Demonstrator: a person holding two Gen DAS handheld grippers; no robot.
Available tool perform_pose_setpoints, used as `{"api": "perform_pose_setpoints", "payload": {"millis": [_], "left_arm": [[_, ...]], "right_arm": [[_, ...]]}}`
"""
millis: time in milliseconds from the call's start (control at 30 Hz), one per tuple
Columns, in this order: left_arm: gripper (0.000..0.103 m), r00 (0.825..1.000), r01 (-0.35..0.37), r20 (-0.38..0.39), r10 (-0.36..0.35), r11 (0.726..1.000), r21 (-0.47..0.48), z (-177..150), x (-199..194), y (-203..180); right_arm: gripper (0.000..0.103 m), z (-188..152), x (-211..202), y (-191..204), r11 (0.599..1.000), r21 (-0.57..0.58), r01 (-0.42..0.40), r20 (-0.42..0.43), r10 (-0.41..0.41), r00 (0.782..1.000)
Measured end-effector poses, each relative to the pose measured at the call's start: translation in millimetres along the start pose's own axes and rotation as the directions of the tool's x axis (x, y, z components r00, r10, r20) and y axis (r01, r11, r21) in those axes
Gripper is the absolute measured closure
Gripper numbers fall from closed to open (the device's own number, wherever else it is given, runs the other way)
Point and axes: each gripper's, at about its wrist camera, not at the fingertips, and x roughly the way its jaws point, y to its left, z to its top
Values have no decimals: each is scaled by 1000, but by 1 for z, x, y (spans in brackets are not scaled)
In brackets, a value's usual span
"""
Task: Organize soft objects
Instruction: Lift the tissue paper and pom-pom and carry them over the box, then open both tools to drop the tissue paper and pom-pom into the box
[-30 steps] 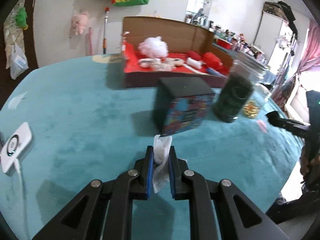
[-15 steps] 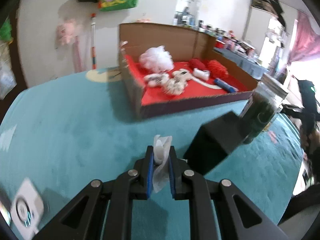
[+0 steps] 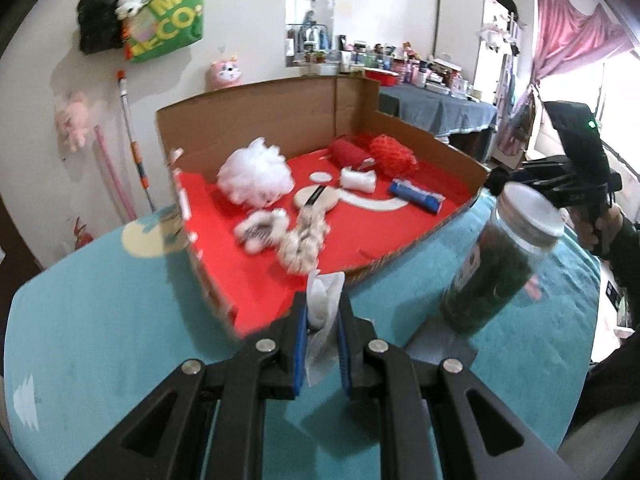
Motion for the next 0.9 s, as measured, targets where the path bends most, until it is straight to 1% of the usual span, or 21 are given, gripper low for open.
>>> {"api": "perform_pose_setpoints", "payload": {"millis": [100, 167, 233, 300, 400, 467, 533, 600, 667, 700, 800, 900], "left_arm": [[89, 999, 33, -14, -33, 999, 21, 23, 13, -8], [89, 998, 55, -31, -54, 998, 26, 39, 24, -13], [89, 995, 81, -59, -79, 996, 32, 55, 37, -19], [89, 992, 84, -99, -79, 995, 47, 71, 54, -24], [89, 982, 112, -159, -104, 993, 42, 85, 78, -29], [89, 974, 117, -199, -105, 992, 47, 91, 94, -31], [89, 965, 107, -249, -88, 992, 65, 95, 113, -34], [88, 959, 95, -276, -72, 993, 70, 97, 126, -34], [88, 949, 102, -305, -79, 993, 63, 98, 138, -33], [88, 946, 92, -318, -67, 994, 65, 97, 144, -33], [86, 940, 93, -334, -66, 993, 68, 98, 151, -33], [79, 938, 90, -341, -59, 993, 75, 99, 155, -33]], "right_arm": [[73, 21, 15, 3, 1000, -12, -29, -23, 28, 999], [73, 39, 30, 4, 999, -8, -48, -56, 48, 997], [73, 52, 44, 3, 999, 2, -47, -92, 47, 995], [73, 66, 62, -1, 999, 23, -47, -137, 49, 989], [73, 79, 92, -8, 997, 55, -52, -218, 63, 974], [73, 83, 106, -10, 996, 69, -49, -261, 66, 963], [73, 86, 121, -14, 996, 84, -41, -301, 65, 952], [73, 88, 135, -19, 993, 111, -49, -343, 84, 936], [73, 89, 143, -22, 990, 134, -47, -367, 94, 926], [73, 89, 146, -23, 990, 136, -46, -378, 95, 921], [73, 89, 154, -21, 991, 129, -42, -409, 91, 908], [72, 90, 156, -19, 992, 121, -36, -415, 83, 906]]}}
